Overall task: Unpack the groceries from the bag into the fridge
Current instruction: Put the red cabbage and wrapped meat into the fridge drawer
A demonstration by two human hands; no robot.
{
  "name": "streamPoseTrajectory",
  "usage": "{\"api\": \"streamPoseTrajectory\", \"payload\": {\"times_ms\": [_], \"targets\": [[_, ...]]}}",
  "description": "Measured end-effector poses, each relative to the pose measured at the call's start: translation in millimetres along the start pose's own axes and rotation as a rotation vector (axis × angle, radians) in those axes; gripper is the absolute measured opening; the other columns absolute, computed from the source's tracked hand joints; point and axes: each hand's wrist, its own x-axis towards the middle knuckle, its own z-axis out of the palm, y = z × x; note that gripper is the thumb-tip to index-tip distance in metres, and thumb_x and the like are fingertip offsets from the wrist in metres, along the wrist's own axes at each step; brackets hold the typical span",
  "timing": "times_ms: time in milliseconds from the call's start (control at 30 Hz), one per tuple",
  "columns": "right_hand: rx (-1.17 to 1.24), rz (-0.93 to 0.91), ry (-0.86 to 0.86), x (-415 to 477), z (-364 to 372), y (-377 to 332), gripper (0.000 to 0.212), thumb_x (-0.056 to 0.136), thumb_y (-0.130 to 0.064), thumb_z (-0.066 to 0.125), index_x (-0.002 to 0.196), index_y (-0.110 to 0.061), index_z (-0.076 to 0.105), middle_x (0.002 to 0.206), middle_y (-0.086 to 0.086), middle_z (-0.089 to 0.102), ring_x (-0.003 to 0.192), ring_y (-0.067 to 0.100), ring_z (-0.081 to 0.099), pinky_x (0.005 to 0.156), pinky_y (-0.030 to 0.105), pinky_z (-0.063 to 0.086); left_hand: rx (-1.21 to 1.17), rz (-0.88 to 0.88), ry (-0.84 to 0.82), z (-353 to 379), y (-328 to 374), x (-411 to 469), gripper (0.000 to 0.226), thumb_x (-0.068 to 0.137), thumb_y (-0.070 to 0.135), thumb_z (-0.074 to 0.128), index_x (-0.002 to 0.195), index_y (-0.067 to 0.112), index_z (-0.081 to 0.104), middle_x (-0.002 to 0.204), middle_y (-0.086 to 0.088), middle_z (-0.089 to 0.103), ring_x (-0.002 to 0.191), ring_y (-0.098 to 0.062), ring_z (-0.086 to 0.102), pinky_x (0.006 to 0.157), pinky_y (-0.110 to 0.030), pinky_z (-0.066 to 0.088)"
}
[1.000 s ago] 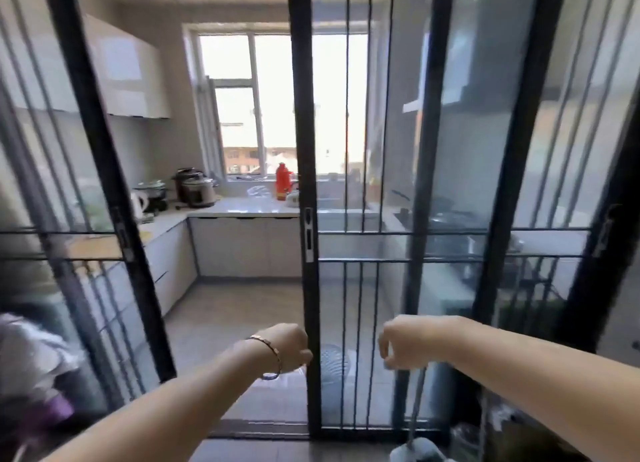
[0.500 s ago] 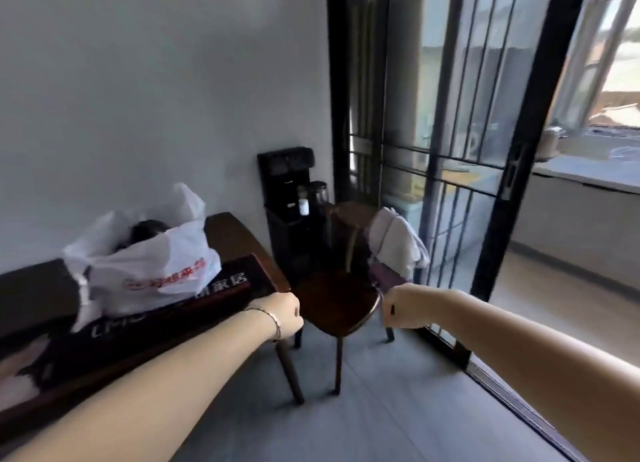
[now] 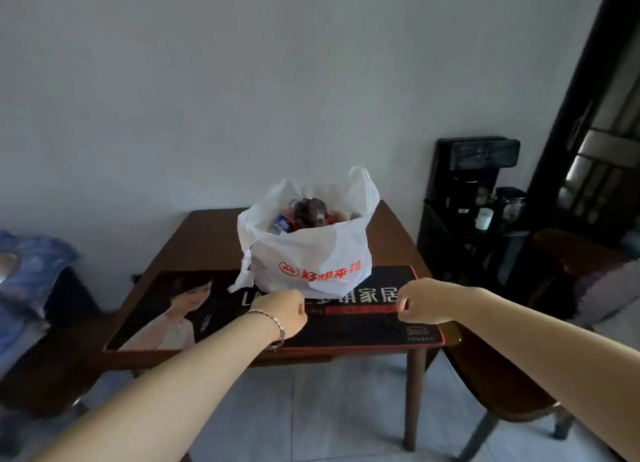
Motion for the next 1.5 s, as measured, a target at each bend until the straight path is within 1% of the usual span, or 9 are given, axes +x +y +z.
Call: {"api": "streamPoseTrajectory", "payload": {"times_ms": [100, 333, 467, 633, 733, 867, 967, 1267, 1500], "targets": [[0.028, -0.079, 0.01, 63, -23, -5, 0.028, 0.093, -0.03, 0.048, 0.116, -0.021, 0.061, 0.122, -0.004, 0.059, 0.108, 0.017, 0.058, 0.093, 0.026, 0.046, -0.07, -0.056, 0.056, -11, -19, 45, 0.023, 0.094, 0.024, 0.038, 0.073, 0.024, 0.045, 0.069, 0.004, 0.045, 0.077, -0.024, 0.057, 0.074, -0.033, 0.045], [0.219, -0.179, 0.134, 200, -76, -23, 0.022, 0.092, -0.026, 0.05, 0.108, -0.026, 0.064, 0.124, -0.004, 0.058, 0.101, 0.017, 0.059, 0.092, 0.036, 0.05, -0.055, -0.028, 0.382, -49, -58, 136, 0.031, 0.095, 0.025, 0.041, 0.124, 0.023, 0.052, 0.12, 0.006, 0.057, 0.094, -0.014, 0.062, 0.071, -0.024, 0.047], [0.141, -0.147, 0.39, 273, -85, -37, 0.016, 0.08, -0.039, 0.046, 0.085, -0.038, 0.062, 0.122, -0.018, 0.041, 0.122, 0.011, 0.018, 0.109, 0.046, 0.023, -0.083, 0.014, 0.483, -70, -90, 190, 0.031, 0.092, 0.02, 0.049, 0.12, 0.015, 0.058, 0.122, -0.002, 0.055, 0.106, -0.021, 0.056, 0.083, -0.033, 0.048], [0.36, 0.029, 0.349, 353, -86, -49, 0.049, 0.082, -0.048, 0.055, 0.125, -0.024, 0.053, 0.129, 0.004, 0.052, 0.106, 0.021, 0.056, 0.095, 0.034, 0.045, 0.006, -0.032, 0.409, -81, -136, 270, 0.035, 0.089, 0.025, 0.053, 0.123, 0.02, 0.059, 0.144, -0.013, 0.036, 0.134, -0.03, 0.031, 0.106, -0.042, 0.031], [0.414, 0.223, 0.356, 393, -86, -61, 0.081, 0.079, -0.055, 0.062, 0.142, -0.018, 0.03, 0.144, 0.01, 0.034, 0.128, 0.028, 0.039, 0.101, 0.04, 0.041, 0.006, -0.043, 0.272, -92, -155, 315, 0.039, 0.091, 0.032, 0.05, 0.13, 0.026, 0.051, 0.152, -0.012, 0.022, 0.14, -0.031, 0.019, 0.11, -0.044, 0.026], [0.504, 0.424, 0.335, 456, -84, -67, 0.117, 0.064, -0.069, 0.067, 0.149, -0.02, 0.002, 0.155, 0.013, 0.011, 0.142, 0.034, 0.012, 0.113, 0.049, 0.022, -0.081, -0.061, 0.089, -89, -168, 364, 0.046, 0.091, 0.041, 0.05, 0.134, 0.029, 0.041, 0.145, -0.006, 0.03, 0.12, -0.024, 0.046, 0.093, -0.037, 0.047], [0.526, 0.48, 0.298, 492, -81, -69, 0.128, 0.052, -0.075, 0.07, 0.147, -0.03, -0.004, 0.154, 0.014, 0.014, 0.141, 0.036, 0.018, 0.111, 0.053, 0.027, -0.19, -0.036, 0.08, -84, -175, 385, 0.049, 0.09, 0.038, 0.055, 0.135, 0.025, 0.04, 0.134, 0.001, 0.04, 0.102, -0.015, 0.058, 0.08, -0.028, 0.053], [0.706, 0.398, 0.485, 507, -60, -67, 0.112, 0.056, -0.054, 0.081, 0.143, -0.036, 0.013, 0.145, 0.008, 0.028, 0.13, 0.028, 0.038, 0.1, 0.044, 0.044, -0.368, -0.01, 0.17, -69, -188, 396, 0.055, 0.09, 0.02, 0.056, 0.14, 0.024, 0.035, 0.139, 0.005, 0.043, 0.106, -0.015, 0.06, 0.084, -0.025, 0.055], [0.949, 0.281, 0.616, 445, -77, -67, 0.088, 0.057, -0.045, 0.084, 0.128, -0.034, 0.034, 0.12, -0.019, 0.047, 0.107, 0.004, 0.049, 0.089, 0.015, 0.039, -0.355, 0.01, 0.207, -72, -181, 391, 0.055, 0.089, 0.018, 0.057, 0.14, 0.024, 0.037, 0.143, 0.004, 0.042, 0.097, -0.018, 0.064, 0.075, -0.026, 0.057]]}}
